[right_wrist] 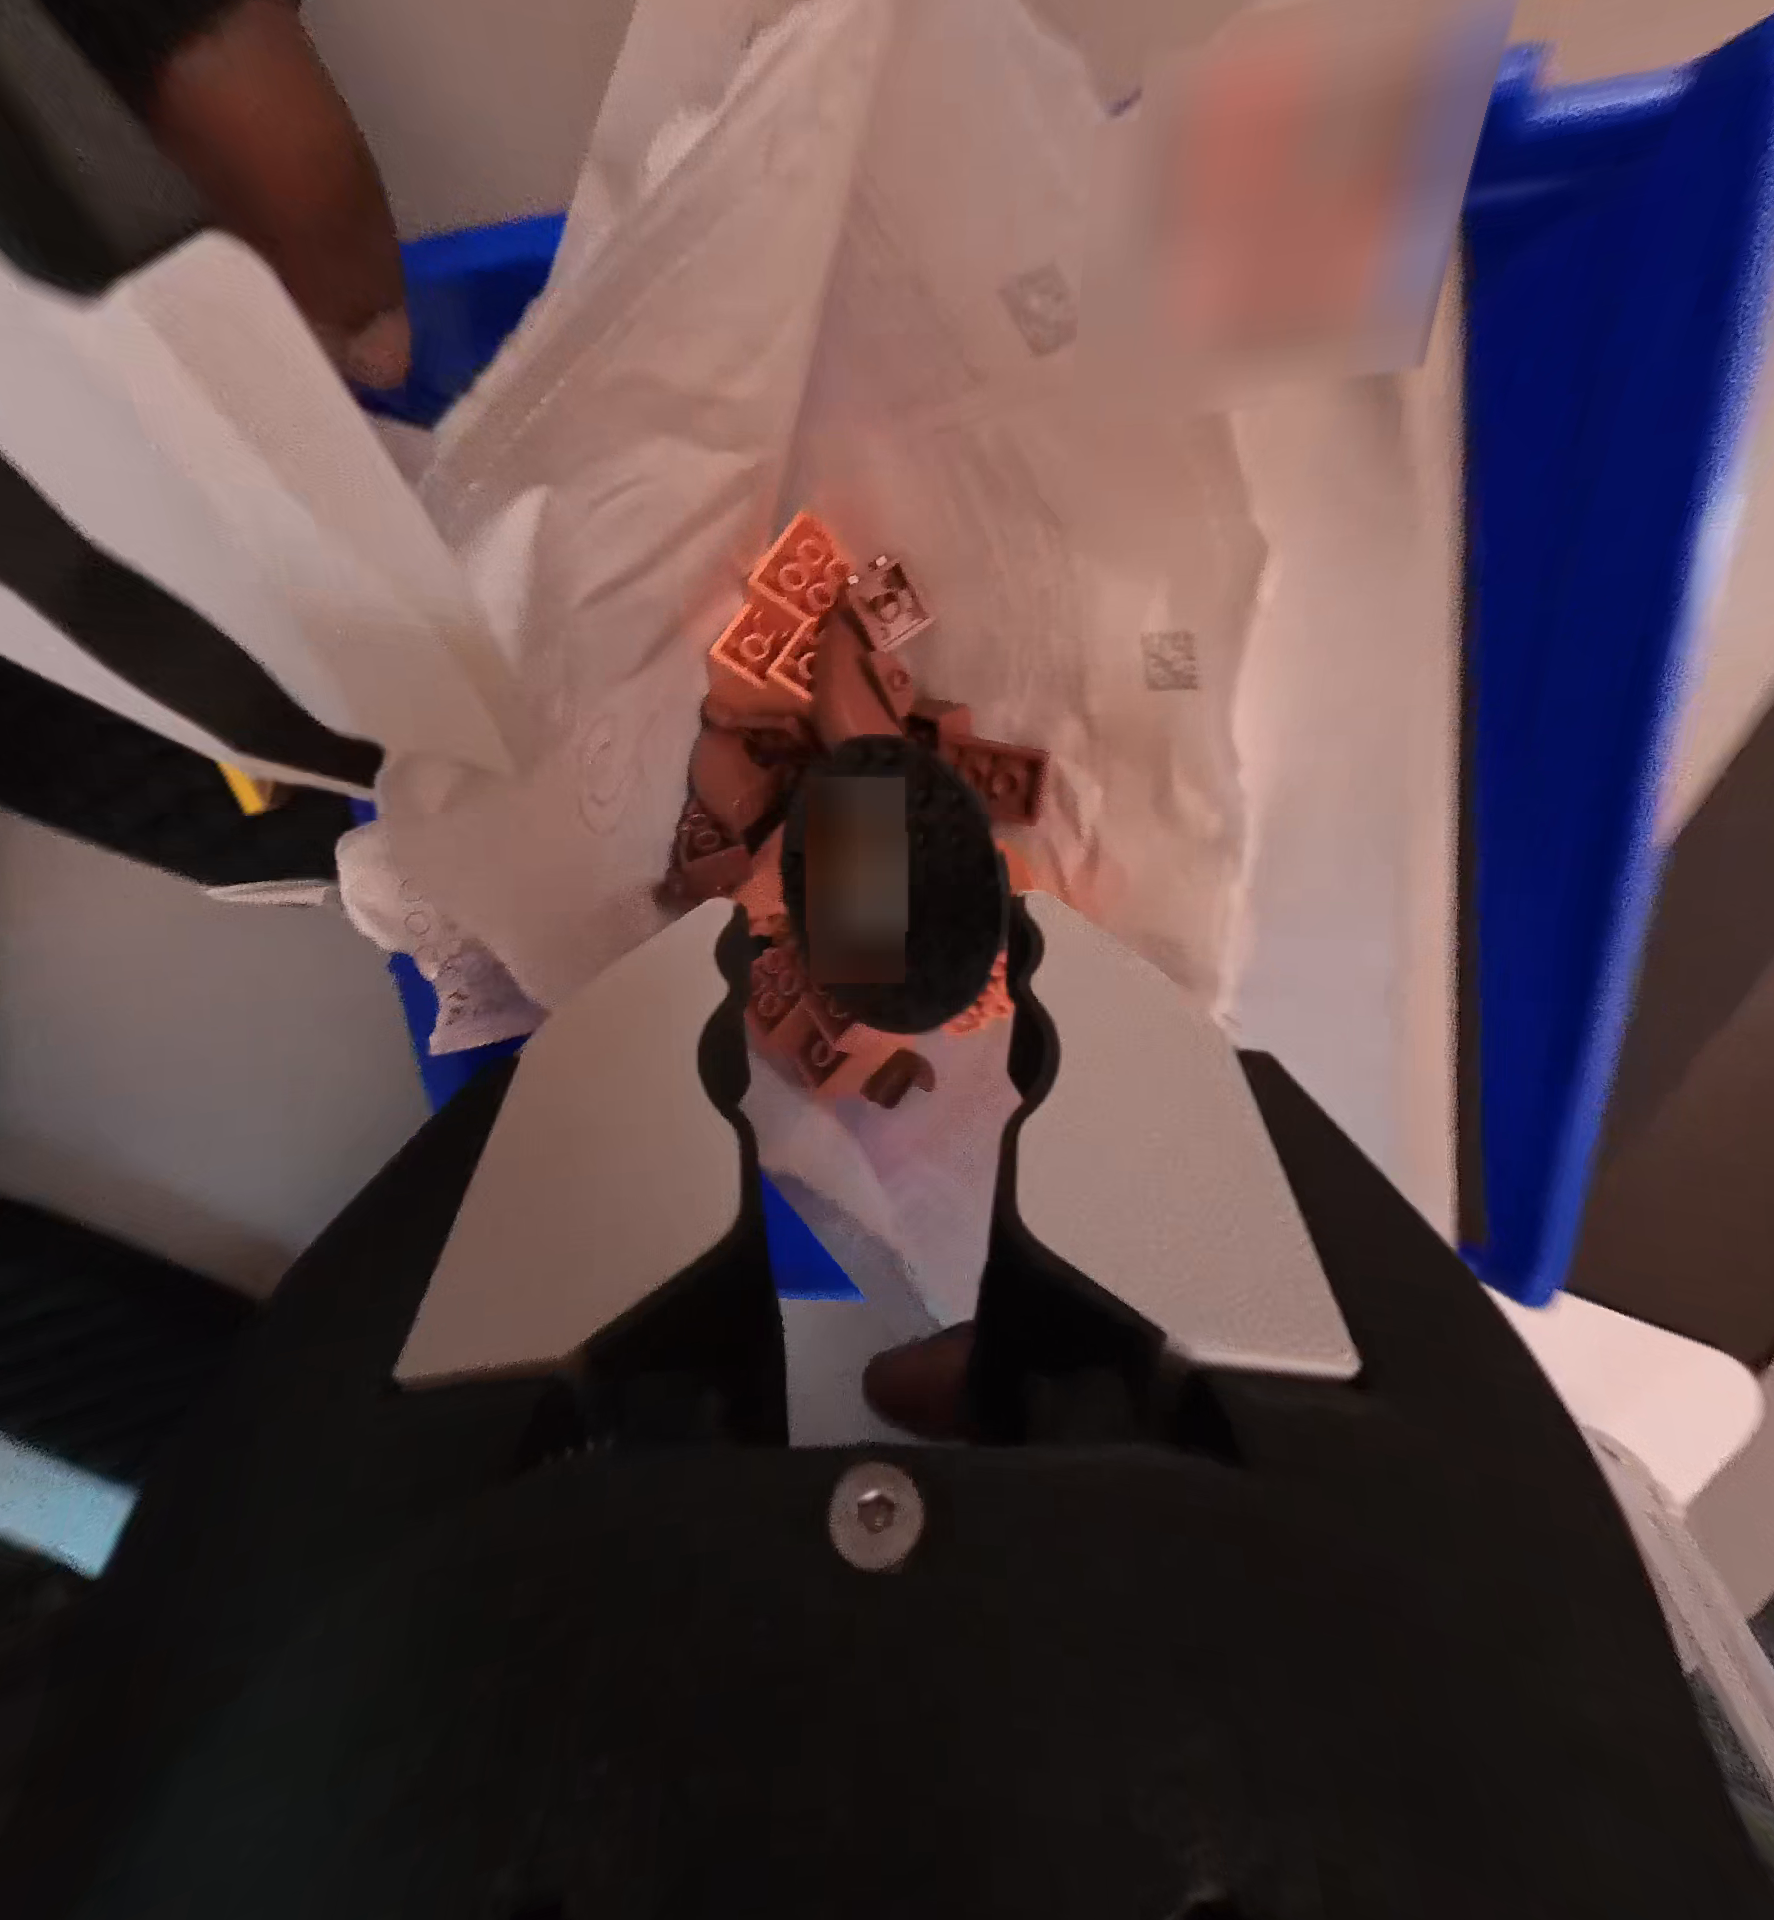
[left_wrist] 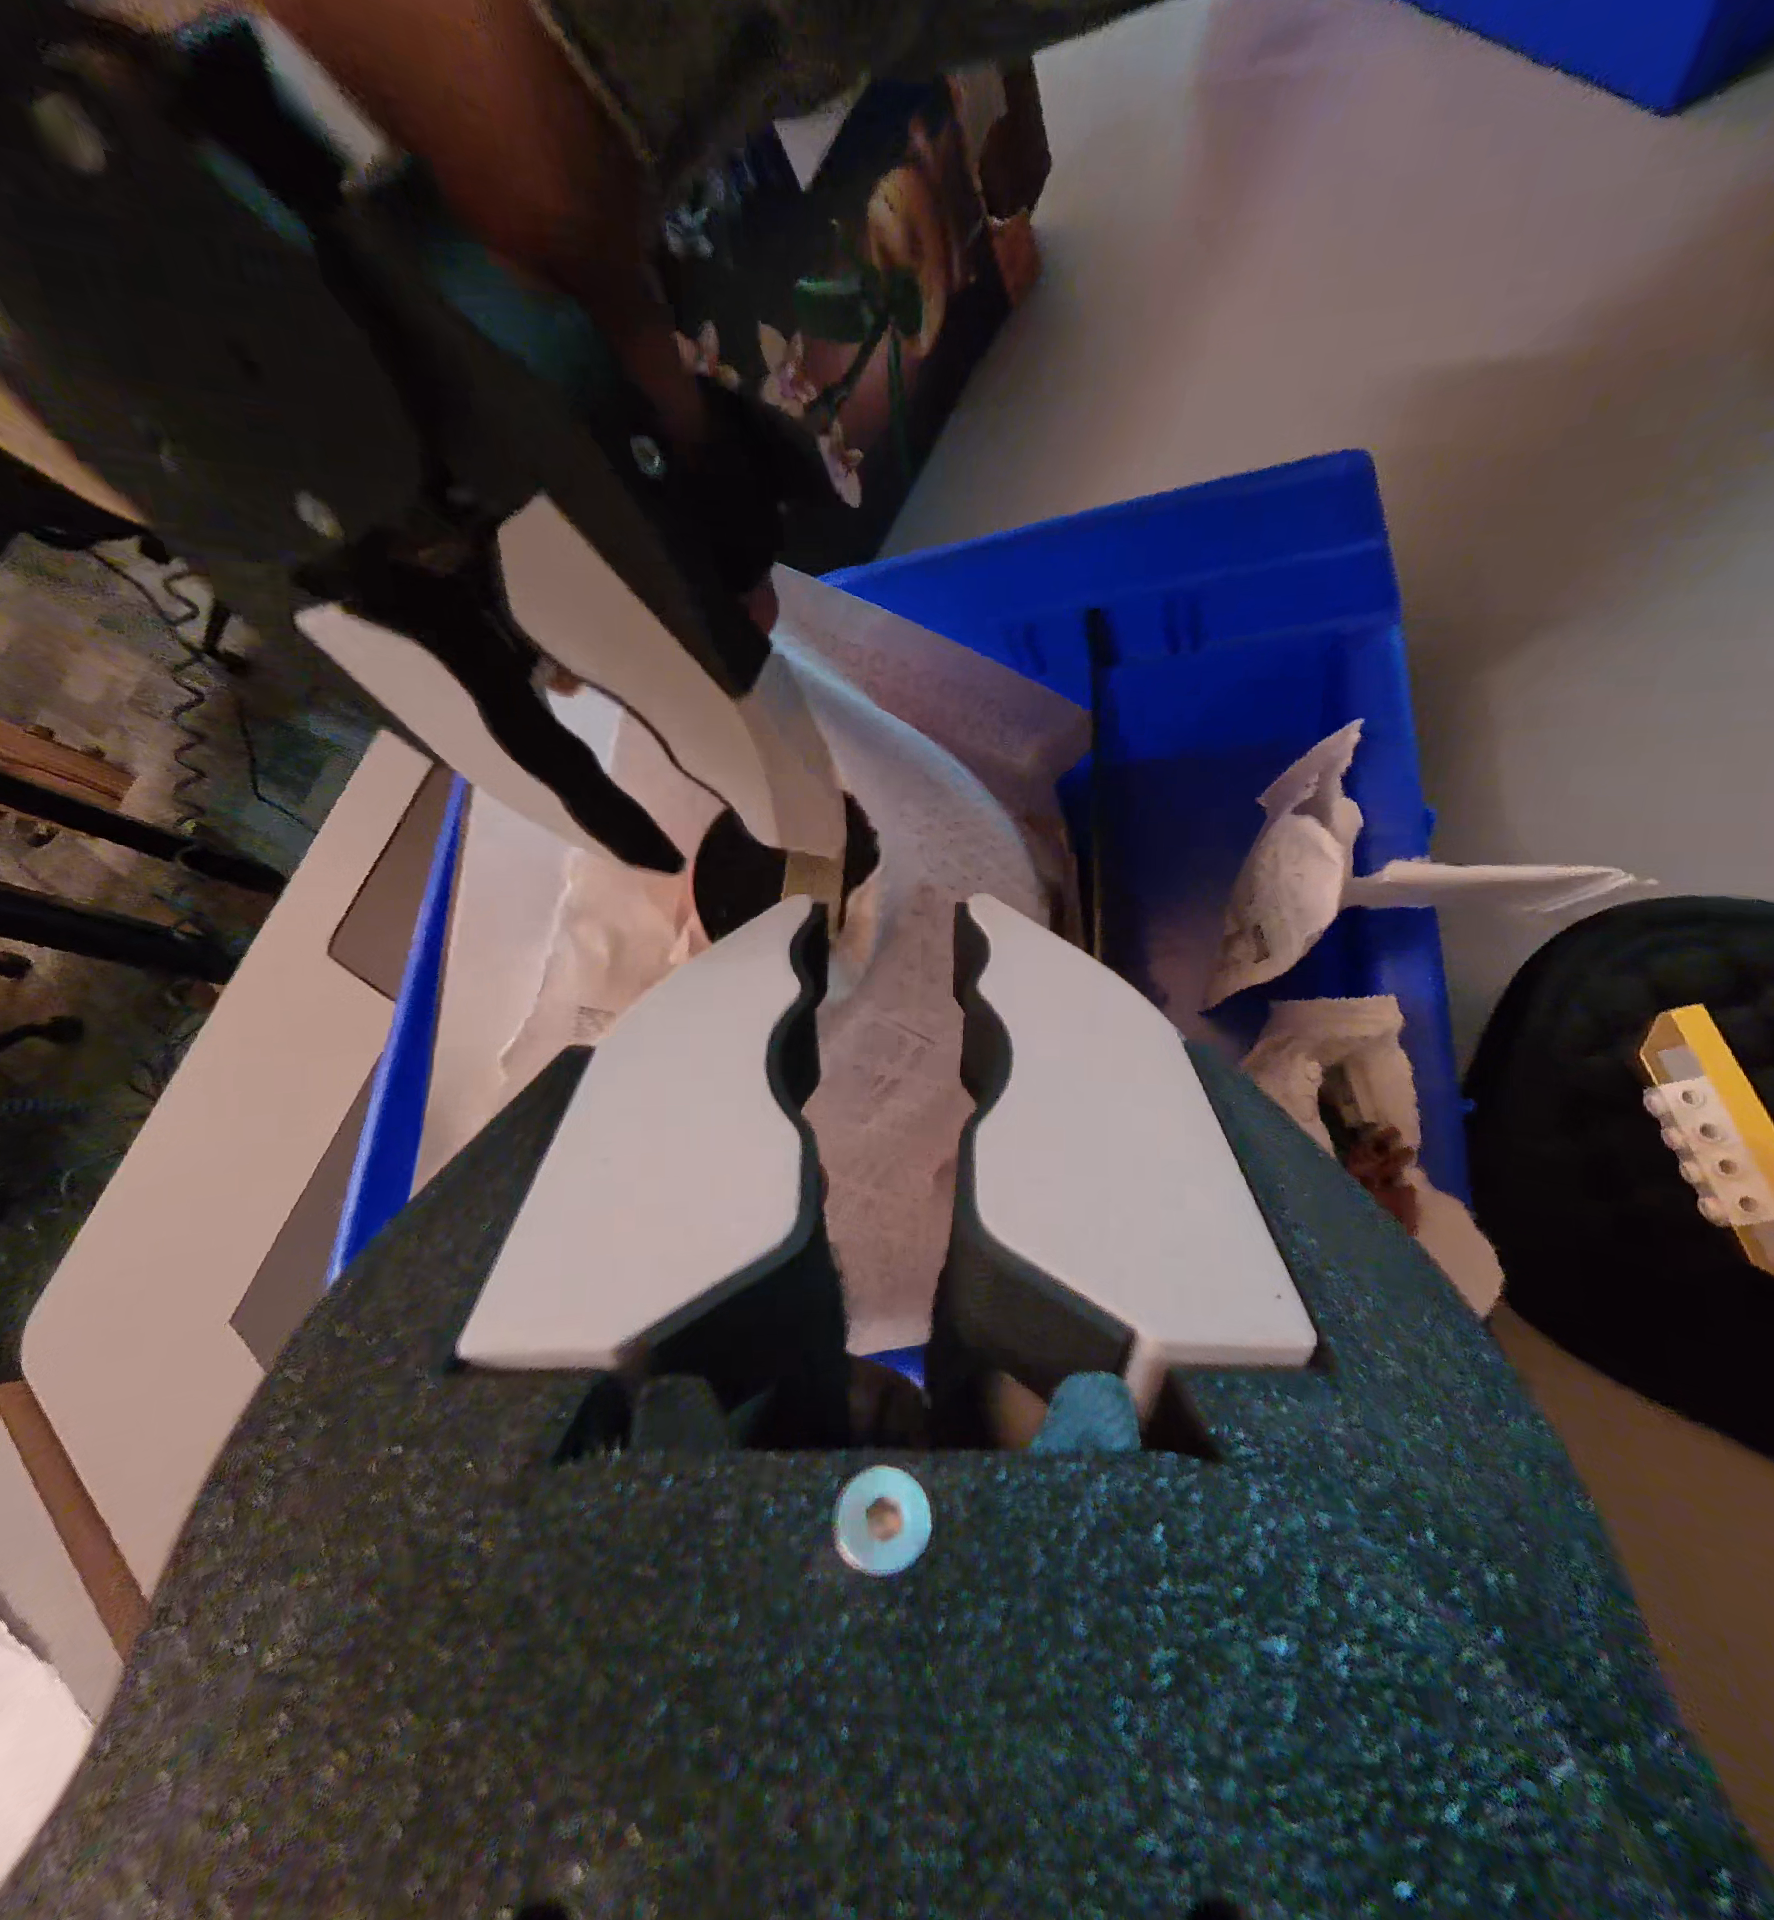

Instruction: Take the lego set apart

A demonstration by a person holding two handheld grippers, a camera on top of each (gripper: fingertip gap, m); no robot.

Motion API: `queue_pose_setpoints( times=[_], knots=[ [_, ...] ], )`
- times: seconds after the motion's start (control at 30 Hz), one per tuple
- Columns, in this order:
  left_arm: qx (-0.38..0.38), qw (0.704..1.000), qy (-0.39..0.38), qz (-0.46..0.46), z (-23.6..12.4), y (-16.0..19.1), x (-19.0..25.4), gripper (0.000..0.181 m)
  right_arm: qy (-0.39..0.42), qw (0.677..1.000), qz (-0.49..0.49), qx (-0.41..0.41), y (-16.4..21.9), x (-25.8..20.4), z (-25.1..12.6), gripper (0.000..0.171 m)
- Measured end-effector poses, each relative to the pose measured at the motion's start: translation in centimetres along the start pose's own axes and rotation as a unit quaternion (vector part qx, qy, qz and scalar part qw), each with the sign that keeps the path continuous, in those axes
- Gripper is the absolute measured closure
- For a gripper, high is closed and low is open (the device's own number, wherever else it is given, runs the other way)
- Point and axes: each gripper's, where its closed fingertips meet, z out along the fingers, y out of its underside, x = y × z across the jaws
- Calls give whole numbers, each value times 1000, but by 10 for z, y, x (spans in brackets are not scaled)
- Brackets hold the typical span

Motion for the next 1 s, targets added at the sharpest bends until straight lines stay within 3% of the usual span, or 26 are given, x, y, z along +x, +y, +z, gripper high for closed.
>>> queue_pose_setpoints(
  times=[0.07, 0.23, 0.33, 0.47, 0.53, 0.67, 0.77, 0.87, 1.0],
  knots=[
    [14, 1000, -14, -12, -7, -3, -4, 153, 41, 998, -1, 49, -3, 8, -19, 120],
    [43, 995, -62, -63, -28, -10, -17, 120, 183, 972, -1, 144, 7, 16, -84, 93],
    [84, 988, -83, -97, -40, -20, -24, 99, 247, 958, 9, 146, 38, 3, -115, 89],
    [80, 986, -60, -136, -44, -29, -25, 59, 295, 945, 54, 133, 92, -23, -142, 69],
    [91, 984, -48, -143, -46, -41, -21, 53, 313, 938, 78, 125, 121, -38, -151, 62],
    [102, 987, -55, -114, -52, -67, -5, 52, 324, 937, 107, 71, 168, -81, -157, 59],
    [83, 993, -66, -60, -52, -77, 22, 76, 322, 937, 126, 41, 185, -120, -154, 75],
    [27, 993, -103, -42, -56, -56, 40, 88, 293, 940, 161, 76, 177, -160, -124, 84],
    [-32, 984, -131, -118, -70, -2, 57, 87, 260, 932, 223, 117, 155, -189, -66, 85]
  ],
)
